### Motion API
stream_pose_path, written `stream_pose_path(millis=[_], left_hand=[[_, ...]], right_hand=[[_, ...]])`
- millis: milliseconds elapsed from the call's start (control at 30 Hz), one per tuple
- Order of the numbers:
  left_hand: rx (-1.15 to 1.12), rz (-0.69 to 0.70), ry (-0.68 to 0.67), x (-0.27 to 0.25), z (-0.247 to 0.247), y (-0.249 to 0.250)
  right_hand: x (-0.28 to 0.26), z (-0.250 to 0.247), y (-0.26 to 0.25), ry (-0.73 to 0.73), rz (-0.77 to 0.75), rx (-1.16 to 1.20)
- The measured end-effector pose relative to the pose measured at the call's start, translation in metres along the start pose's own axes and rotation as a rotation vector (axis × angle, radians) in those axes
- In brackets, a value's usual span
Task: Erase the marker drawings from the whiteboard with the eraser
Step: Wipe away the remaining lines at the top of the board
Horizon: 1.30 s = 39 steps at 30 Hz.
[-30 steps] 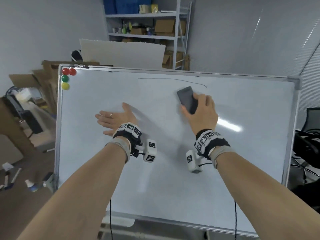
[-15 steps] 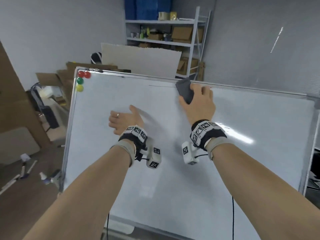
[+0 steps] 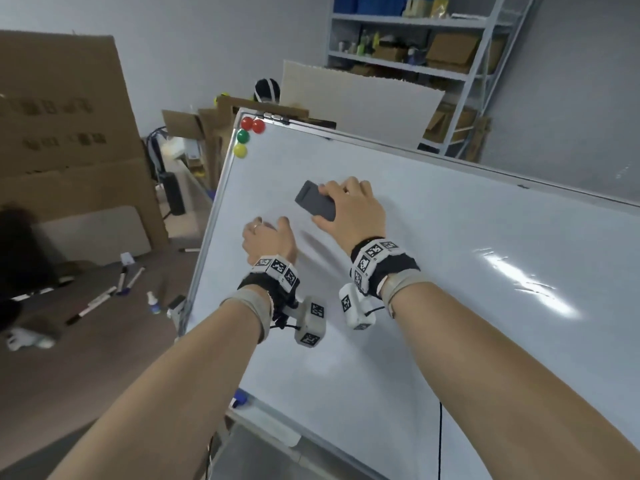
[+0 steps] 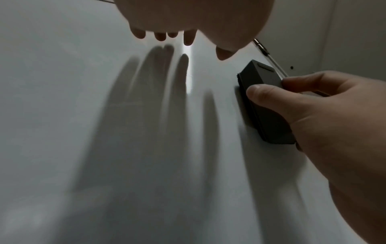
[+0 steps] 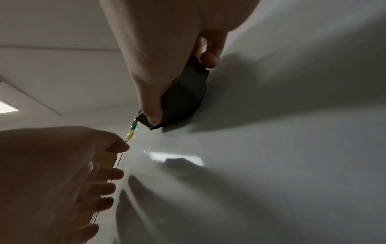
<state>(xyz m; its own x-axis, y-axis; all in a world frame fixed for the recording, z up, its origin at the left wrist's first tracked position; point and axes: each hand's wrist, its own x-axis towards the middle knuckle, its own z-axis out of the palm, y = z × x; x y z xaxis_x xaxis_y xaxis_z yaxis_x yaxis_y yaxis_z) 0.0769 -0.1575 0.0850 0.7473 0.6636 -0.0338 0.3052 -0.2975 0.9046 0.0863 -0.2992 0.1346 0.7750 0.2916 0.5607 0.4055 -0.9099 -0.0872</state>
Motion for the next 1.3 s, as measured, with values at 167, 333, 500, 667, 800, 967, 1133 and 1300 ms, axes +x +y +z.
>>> stream_pose_path(millis=[167, 333, 500, 667, 800, 967, 1133, 1300], left_hand=[[-0.023, -0.003, 0.025, -0.015, 0.014, -0.005], [-0.034, 0.066, 0.011, -0.037, 0.033, 0.018], [0.007, 0.125, 0.01, -0.057, 0.046, 0.024], [-0.048, 0.186, 0.049, -0.06, 0.043, -0.007], [-0.056, 0.181, 0.085, -0.06, 0.031, -0.056], [0.023, 0.072, 0.08, -0.065, 0.021, -0.121], [0.122, 0.004, -0.057, -0.077, 0.018, -0.148], [0.087, -0.049, -0.122, -0.08, 0.012, -0.138]], right_hand=[[-0.04, 0.005, 0.013, 0.019, -0.098, -0.016], [-0.05, -0.042, 0.068, 0.202, 0.114, -0.183], [-0.07, -0.086, 0.123, 0.424, 0.406, -0.292], [-0.128, -0.035, 0.088, 0.237, 0.112, -0.167], [-0.19, 0.022, 0.046, 0.051, -0.017, -0.071], [-0.241, 0.055, 0.031, -0.075, -0.114, -0.076], [-0.227, 0.031, 0.044, 0.108, 0.018, -0.161], [-0.186, -0.01, 0.078, 0.377, 0.402, -0.227]])
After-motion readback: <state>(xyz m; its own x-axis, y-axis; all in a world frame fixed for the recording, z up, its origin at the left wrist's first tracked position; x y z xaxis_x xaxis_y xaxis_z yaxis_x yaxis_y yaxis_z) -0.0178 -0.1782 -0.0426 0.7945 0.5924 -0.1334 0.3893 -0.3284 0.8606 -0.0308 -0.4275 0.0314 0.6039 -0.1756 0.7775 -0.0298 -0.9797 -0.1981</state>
